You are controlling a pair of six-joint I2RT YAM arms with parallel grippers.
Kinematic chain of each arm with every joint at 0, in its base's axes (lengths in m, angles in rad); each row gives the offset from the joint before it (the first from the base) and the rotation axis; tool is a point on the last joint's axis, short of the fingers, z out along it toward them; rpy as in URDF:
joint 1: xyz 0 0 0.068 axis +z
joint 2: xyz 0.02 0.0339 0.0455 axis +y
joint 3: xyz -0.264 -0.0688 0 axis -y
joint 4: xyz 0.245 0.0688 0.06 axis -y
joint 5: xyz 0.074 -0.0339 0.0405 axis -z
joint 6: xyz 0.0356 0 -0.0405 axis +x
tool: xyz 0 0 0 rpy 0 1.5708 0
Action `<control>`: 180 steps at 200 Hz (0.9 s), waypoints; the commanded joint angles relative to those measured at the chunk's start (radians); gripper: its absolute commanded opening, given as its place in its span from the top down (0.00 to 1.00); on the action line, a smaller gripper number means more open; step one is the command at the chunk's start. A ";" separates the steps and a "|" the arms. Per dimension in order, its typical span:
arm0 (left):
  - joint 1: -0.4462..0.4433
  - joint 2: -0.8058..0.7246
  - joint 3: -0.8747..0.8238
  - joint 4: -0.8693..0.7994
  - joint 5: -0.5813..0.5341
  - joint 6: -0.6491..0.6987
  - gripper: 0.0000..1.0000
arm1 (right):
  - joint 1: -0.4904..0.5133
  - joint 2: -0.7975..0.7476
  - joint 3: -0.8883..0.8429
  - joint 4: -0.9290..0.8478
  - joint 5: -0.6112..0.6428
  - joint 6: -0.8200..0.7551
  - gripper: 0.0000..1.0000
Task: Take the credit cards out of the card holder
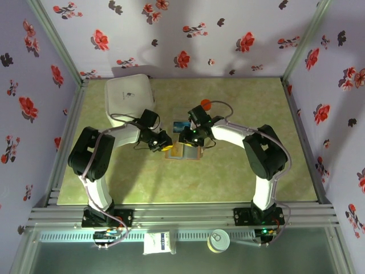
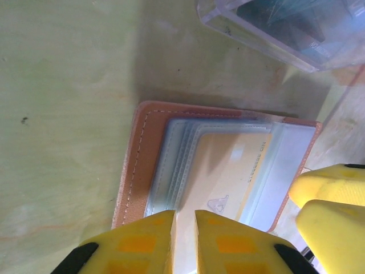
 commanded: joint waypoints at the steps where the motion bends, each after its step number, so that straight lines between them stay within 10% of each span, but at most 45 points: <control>1: 0.011 0.002 -0.017 -0.011 -0.009 0.031 0.86 | 0.014 0.029 0.021 0.009 -0.023 0.020 0.69; 180: 0.013 0.000 -0.032 -0.027 -0.019 0.034 0.93 | 0.026 0.047 -0.016 0.016 -0.041 0.003 0.74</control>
